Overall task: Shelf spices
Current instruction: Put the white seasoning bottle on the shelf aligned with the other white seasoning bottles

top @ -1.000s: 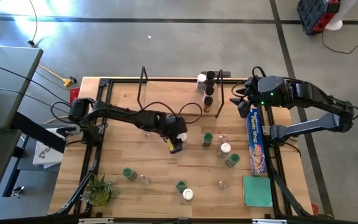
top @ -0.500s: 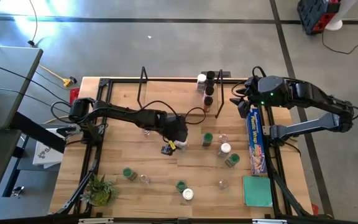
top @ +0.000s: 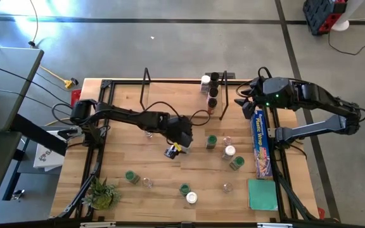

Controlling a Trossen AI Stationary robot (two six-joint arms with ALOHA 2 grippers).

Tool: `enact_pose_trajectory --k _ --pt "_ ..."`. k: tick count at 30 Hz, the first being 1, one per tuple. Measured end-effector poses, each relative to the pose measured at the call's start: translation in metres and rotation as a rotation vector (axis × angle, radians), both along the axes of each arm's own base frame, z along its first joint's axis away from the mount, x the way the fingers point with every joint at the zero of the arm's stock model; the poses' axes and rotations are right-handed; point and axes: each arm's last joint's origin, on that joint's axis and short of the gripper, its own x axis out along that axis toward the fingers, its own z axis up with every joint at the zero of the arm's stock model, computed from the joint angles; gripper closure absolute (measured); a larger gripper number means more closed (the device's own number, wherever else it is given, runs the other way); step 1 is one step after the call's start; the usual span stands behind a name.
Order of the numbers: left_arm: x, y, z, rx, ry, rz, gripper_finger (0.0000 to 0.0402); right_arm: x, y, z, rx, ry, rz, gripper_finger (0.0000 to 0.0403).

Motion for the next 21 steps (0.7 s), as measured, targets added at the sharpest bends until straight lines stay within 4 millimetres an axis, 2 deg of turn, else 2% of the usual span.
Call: enact_pose_trajectory --k 8,12,16,21 --pt "0.001 0.006 -0.015 -0.004 0.072 0.012 0.0089 0.0 0.0 0.0 -0.001 0.0 -0.001 0.016" --pt "0.0 0.005 -0.016 -0.038 0.089 0.029 0.0095 0.0 0.0 0.0 -0.001 0.0 -0.001 0.016" --pt "0.0 0.005 -0.014 -0.077 0.095 0.082 0.0124 0.0 0.0 0.0 -0.001 0.0 -0.001 0.016" --pt "0.0 0.005 -0.014 -0.124 0.107 0.148 0.0181 0.0 0.0 0.0 -0.006 0.003 0.002 0.016"
